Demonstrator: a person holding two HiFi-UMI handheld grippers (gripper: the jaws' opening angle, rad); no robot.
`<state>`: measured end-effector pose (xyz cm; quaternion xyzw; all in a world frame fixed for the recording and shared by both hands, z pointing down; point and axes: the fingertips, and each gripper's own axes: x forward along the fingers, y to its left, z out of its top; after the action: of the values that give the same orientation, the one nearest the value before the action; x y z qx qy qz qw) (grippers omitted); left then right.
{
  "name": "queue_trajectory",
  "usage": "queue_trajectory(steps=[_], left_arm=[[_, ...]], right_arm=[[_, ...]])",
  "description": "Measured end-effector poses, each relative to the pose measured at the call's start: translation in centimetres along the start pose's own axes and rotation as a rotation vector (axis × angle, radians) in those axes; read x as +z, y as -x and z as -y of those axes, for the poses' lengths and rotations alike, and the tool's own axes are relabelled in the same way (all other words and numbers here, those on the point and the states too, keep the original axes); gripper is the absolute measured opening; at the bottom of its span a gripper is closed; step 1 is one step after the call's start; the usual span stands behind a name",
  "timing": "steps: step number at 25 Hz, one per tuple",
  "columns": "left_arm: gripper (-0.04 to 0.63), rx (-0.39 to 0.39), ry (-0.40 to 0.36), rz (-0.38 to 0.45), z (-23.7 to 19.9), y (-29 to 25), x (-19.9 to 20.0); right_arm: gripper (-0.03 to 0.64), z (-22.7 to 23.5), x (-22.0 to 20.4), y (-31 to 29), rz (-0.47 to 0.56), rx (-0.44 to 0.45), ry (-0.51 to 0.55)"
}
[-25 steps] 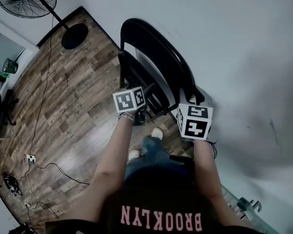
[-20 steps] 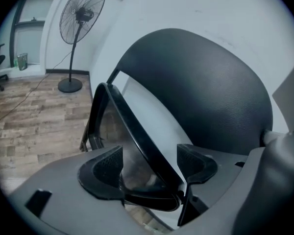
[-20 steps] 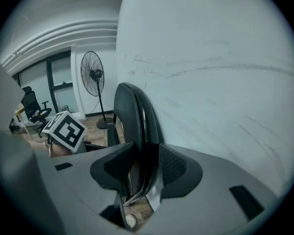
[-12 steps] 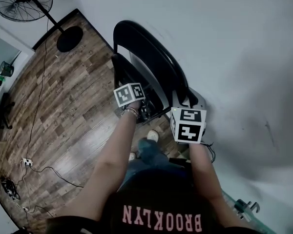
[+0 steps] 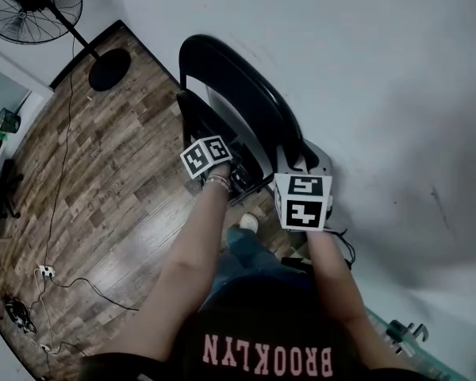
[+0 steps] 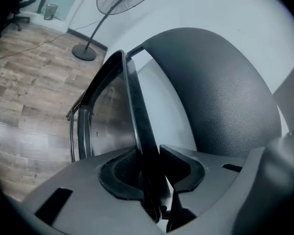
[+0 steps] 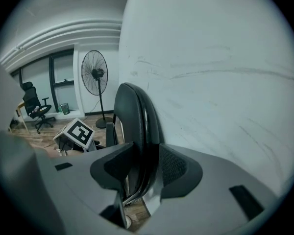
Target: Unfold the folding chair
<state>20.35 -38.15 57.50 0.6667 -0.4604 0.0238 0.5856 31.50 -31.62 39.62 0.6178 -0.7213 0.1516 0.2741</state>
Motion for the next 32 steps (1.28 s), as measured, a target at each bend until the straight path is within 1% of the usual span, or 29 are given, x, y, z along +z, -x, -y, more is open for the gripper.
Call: queue_trajectory(steps=[4, 10, 19, 24, 32], left_arm=[[0.110, 0.003, -0.007, -0.002, -0.4, 0.7, 0.0], [0.118, 0.005, -0.022, 0.005, -1.3, 2.5, -0.1], [0.130, 0.027, -0.027, -0.008, -3.3, 5.8, -0.3], [0.137, 0.027, -0.032, -0.016, -4.5, 7.6, -0.3], [0.146, 0.022, -0.030, -0.053, -6.4, 10.3, -0.5]], right_arm=[[0.153, -0.3, 0.0, 0.2, 0.012, -0.009, 0.013], [0.153, -2.4, 0.0, 1.5, 0.038, -0.012, 0.040], [0.160, -5.9, -0.2, 3.5, 0.053, -0.015, 0.033], [0.161, -7.6, -0.2, 4.3, 0.044, -0.015, 0.030], [0.161, -10.4, -0.4, 5.6, 0.012, -0.026, 0.040]])
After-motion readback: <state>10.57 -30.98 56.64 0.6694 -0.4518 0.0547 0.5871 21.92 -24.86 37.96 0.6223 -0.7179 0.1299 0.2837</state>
